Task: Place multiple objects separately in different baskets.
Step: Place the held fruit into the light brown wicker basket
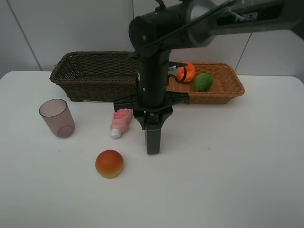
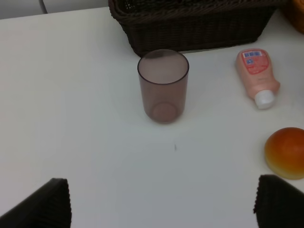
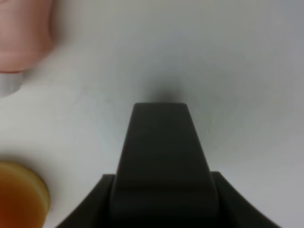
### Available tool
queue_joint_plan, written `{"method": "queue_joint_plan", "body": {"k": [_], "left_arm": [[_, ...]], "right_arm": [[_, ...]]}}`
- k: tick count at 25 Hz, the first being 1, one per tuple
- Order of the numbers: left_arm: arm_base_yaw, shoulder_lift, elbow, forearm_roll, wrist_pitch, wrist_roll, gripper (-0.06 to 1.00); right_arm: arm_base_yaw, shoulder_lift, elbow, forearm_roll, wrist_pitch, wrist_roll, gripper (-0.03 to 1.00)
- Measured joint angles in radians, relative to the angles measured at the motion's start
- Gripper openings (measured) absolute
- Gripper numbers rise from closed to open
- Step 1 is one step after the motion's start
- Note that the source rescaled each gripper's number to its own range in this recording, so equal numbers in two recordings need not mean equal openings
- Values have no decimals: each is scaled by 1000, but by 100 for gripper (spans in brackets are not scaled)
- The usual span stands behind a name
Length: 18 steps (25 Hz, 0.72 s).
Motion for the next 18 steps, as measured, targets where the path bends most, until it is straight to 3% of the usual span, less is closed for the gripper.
{"method": "queue_joint_plan", "body": {"k": [5,11,18], "left_arm": [[0,0,0,0,0,0,100],[0,0,0,0,0,0,100],[0,0,0,0,0,0,100]], "right_arm": [[0,-49,-44,-1,36,-127,2],[0,-53,-252,-1,52,-255,2],[0,-54,-449,-14,51,-302,2]]}}
